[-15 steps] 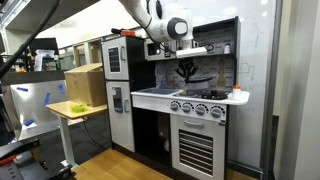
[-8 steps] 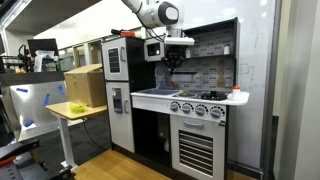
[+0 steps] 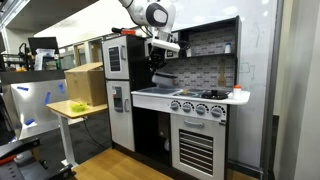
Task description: Put the pot on the stove in the sink
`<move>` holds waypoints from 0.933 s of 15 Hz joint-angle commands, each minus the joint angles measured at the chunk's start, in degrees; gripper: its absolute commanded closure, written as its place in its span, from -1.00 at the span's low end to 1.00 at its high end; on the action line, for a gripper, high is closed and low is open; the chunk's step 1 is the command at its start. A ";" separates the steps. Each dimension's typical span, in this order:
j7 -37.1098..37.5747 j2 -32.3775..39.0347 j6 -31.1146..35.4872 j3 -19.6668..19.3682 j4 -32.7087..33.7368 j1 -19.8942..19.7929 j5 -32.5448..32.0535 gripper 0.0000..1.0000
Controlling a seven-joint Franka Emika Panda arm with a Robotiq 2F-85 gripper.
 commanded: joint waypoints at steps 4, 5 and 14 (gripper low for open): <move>1.44 -4.49 14.53 -2.10 -10.08 2.35 2.02 0.98; 2.64 -4.63 17.12 -2.47 -10.95 2.61 1.62 0.98; 4.84 -3.43 25.43 1.17 -13.61 3.21 3.24 0.98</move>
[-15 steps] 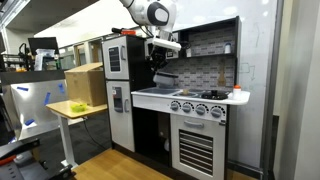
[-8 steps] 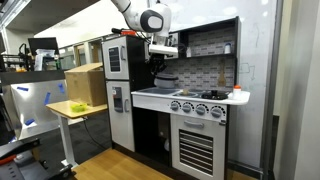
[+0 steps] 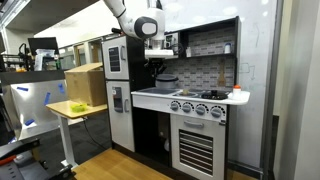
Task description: Put the pot on the stove in the sink
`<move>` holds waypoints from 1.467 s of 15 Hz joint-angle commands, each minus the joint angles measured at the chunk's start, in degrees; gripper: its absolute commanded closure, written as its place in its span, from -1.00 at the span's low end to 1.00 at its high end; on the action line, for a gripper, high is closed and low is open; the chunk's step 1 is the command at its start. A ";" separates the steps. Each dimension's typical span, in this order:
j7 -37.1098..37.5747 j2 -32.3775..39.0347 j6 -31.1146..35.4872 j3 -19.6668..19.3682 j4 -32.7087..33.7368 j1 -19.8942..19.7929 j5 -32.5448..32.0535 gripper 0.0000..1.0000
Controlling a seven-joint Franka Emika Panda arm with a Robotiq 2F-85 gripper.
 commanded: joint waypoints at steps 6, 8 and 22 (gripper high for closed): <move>0.54 4.39 7.07 4.39 1.09 1.34 3.96 0.98; 1.45 6.61 9.19 4.81 1.96 1.57 3.28 0.98; 11.77 13.82 7.65 4.27 10.49 3.42 -5.22 -0.56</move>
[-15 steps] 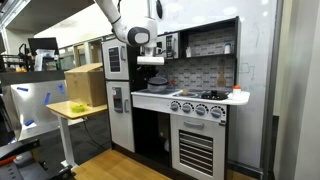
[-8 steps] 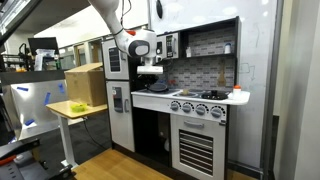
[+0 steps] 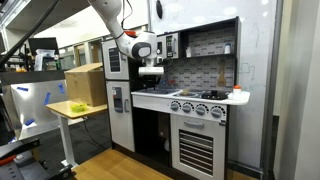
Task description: Put the pot on the stove in the sink
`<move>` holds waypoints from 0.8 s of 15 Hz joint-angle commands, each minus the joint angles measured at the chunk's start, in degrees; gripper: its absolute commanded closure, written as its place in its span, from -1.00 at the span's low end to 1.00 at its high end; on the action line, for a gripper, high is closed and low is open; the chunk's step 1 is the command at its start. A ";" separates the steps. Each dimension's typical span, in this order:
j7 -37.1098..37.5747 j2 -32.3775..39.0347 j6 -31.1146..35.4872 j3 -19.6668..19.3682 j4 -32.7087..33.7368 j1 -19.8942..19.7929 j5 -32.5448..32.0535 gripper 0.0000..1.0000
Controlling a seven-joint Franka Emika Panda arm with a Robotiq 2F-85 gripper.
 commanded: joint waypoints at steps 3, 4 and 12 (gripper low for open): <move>12.12 -2.03 -12.29 -6.39 2.27 3.26 -8.70 -0.96; 14.13 -2.54 -14.36 -7.20 2.46 3.34 -10.32 -1.00; 27.24 -9.18 -25.28 -11.90 2.30 2.77 -15.96 -1.00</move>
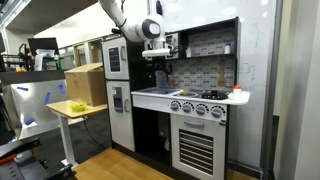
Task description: Put the pot on the stove in the sink
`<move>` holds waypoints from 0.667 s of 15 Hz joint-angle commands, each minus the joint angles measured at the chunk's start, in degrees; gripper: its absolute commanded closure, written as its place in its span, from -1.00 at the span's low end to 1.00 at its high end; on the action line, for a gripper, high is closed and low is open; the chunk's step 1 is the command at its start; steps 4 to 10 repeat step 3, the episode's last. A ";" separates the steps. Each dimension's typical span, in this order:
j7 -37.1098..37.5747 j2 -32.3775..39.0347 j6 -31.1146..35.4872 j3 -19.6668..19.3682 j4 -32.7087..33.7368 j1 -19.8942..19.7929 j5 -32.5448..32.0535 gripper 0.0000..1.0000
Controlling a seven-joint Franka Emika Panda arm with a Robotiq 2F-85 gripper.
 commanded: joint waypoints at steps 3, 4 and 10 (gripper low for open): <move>7.57 -4.08 -7.65 -2.63 -0.49 0.38 -2.29 -1.00; 7.57 -4.08 -7.65 -2.63 -0.49 0.38 -2.29 -1.00; 7.57 -4.08 -7.65 -2.63 -0.49 0.38 -2.29 -1.00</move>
